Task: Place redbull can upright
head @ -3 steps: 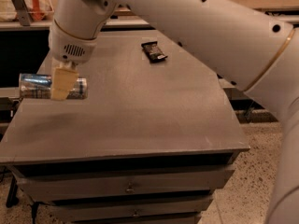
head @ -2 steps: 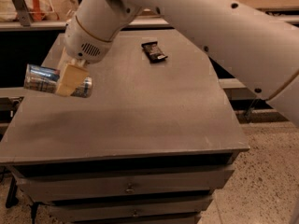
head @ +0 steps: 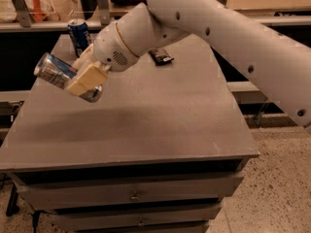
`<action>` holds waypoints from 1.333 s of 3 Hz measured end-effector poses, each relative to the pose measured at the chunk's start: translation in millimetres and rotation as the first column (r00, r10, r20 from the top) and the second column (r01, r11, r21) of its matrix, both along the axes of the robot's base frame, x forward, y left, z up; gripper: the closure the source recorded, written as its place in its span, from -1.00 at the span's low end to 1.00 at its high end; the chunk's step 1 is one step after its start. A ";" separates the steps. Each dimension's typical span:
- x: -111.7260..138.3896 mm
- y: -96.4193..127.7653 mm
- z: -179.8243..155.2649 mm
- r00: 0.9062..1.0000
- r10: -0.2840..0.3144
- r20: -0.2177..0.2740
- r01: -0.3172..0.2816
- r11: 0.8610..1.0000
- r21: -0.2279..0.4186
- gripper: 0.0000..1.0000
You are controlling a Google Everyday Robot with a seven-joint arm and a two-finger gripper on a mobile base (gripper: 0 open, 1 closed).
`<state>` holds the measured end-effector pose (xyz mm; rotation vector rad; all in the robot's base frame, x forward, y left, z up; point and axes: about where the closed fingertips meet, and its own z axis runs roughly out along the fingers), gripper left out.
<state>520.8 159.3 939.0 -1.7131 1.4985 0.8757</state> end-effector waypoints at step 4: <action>0.8 4.6 -11.1 0.987 0.040 -0.156 0.031 0.904 0.426 1.00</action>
Offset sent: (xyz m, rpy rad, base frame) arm 0.0093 -0.0039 -0.0051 0.4239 0.1655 0.0115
